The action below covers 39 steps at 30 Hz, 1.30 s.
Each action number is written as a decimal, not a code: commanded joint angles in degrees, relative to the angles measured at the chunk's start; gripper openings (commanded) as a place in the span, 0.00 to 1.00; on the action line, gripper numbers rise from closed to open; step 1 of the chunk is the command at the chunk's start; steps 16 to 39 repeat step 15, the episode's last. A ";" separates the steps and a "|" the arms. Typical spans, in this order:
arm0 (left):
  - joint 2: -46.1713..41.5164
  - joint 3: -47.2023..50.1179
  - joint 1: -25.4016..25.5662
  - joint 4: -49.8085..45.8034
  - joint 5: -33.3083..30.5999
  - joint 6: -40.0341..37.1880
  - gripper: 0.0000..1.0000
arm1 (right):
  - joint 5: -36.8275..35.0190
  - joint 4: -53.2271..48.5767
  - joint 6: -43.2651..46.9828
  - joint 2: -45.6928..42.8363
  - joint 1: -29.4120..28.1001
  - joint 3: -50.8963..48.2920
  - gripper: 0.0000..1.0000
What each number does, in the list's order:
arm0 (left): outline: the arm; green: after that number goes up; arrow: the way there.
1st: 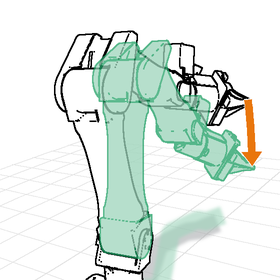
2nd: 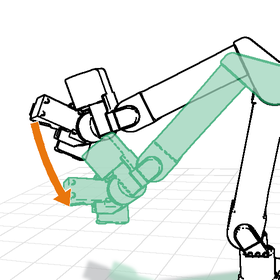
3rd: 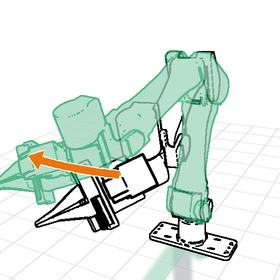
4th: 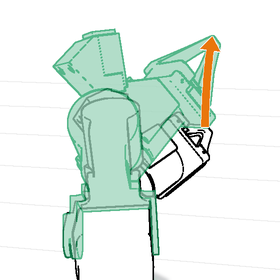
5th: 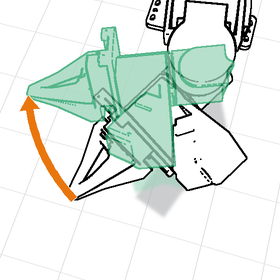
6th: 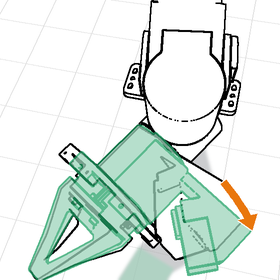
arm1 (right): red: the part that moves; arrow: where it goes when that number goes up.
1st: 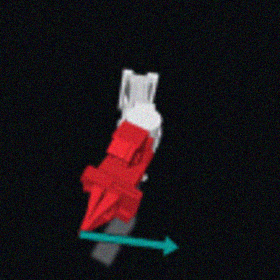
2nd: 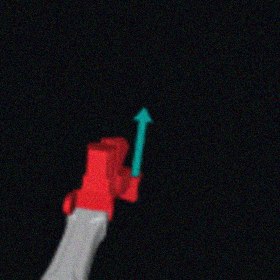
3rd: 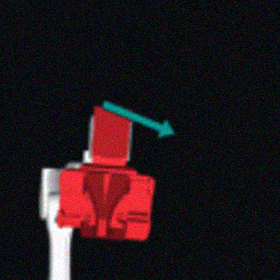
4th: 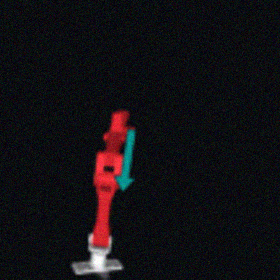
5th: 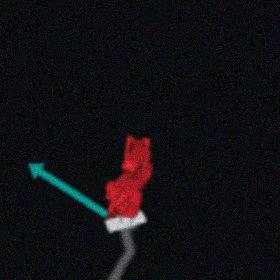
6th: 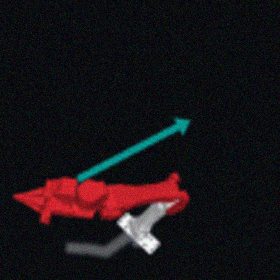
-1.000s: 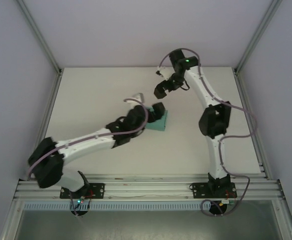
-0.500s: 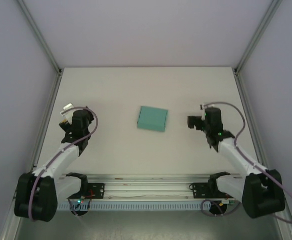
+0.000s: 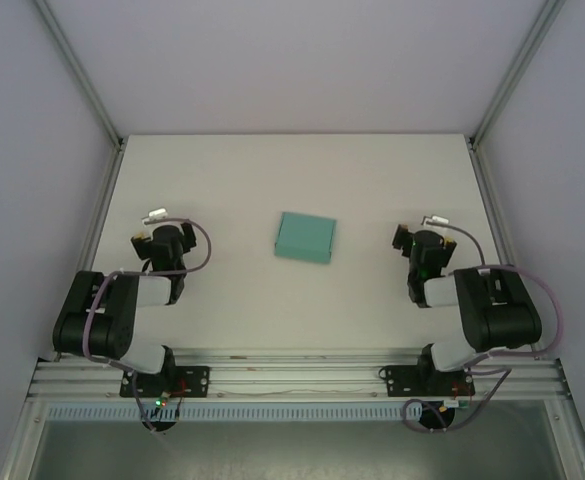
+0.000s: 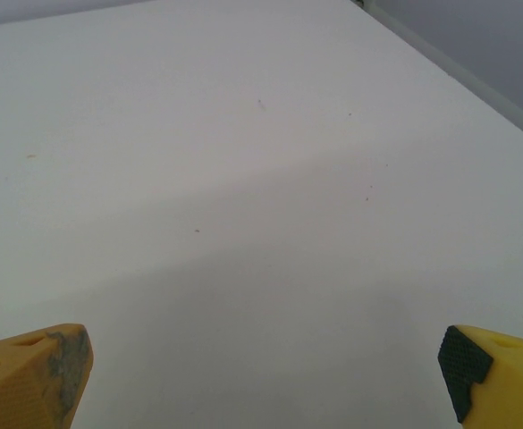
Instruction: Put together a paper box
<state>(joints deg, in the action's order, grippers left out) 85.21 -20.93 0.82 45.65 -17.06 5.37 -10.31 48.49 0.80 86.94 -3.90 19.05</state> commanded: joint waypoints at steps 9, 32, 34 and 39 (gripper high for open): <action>-0.53 -1.20 -0.47 3.64 3.26 -2.12 1.00 | 0.39 1.74 -2.30 -0.67 2.05 2.33 1.00; -1.31 0.89 -0.47 6.64 3.50 -2.11 1.00 | 0.50 0.58 -2.39 -0.98 2.00 2.63 1.00; -1.31 0.89 -0.47 6.64 3.50 -2.11 1.00 | 0.50 0.58 -2.39 -0.98 2.00 2.63 1.00; -1.31 0.89 -0.47 6.64 3.50 -2.11 1.00 | 0.50 0.58 -2.39 -0.98 2.00 2.63 1.00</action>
